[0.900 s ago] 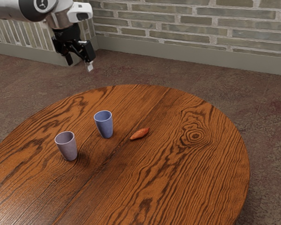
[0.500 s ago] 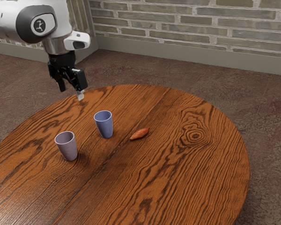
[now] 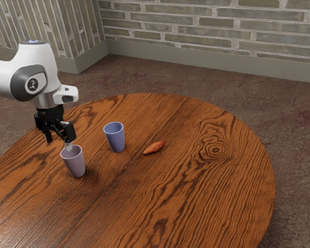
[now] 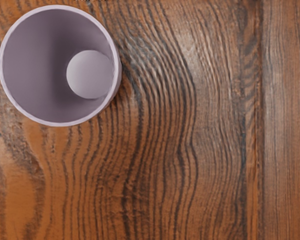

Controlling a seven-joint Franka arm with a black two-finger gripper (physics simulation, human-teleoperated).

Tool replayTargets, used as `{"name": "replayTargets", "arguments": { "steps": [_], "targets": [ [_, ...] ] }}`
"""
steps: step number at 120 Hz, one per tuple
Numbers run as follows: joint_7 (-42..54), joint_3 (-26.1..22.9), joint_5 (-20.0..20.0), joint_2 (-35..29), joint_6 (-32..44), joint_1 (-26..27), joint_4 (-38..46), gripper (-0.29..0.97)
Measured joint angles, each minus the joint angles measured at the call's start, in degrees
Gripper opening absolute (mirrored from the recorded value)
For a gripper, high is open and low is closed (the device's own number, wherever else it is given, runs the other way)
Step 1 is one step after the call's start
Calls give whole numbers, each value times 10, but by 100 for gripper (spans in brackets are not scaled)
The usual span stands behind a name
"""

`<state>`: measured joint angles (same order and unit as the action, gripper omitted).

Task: Place the left cup onto the right cup

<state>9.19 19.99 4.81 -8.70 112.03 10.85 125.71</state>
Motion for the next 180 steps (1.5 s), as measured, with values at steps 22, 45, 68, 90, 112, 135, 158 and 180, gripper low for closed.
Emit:
{"name": "replayTargets", "arguments": {
  "steps": [22, 45, 68, 90, 112, 135, 158, 180],
  "targets": [
    [8, -2, 0, 41, 59, -25, -2, 66],
    [17, -10, -4, 105, 110, -57, -22, 66],
    [21, -22, -14, 111, 134, -57, -22, 66],
    [23, -36, -23, 121, 150, -33, -25, 66],
    [24, -38, -28, 136, 156, -38, -26, 66],
    [25, -38, -33, 144, 167, -41, -23, 66],
    [26, -38, -42, 163, 174, -42, -24, 66],
    [27, -38, -48, 180, 183, -45, -23, 66]
  ]
}}
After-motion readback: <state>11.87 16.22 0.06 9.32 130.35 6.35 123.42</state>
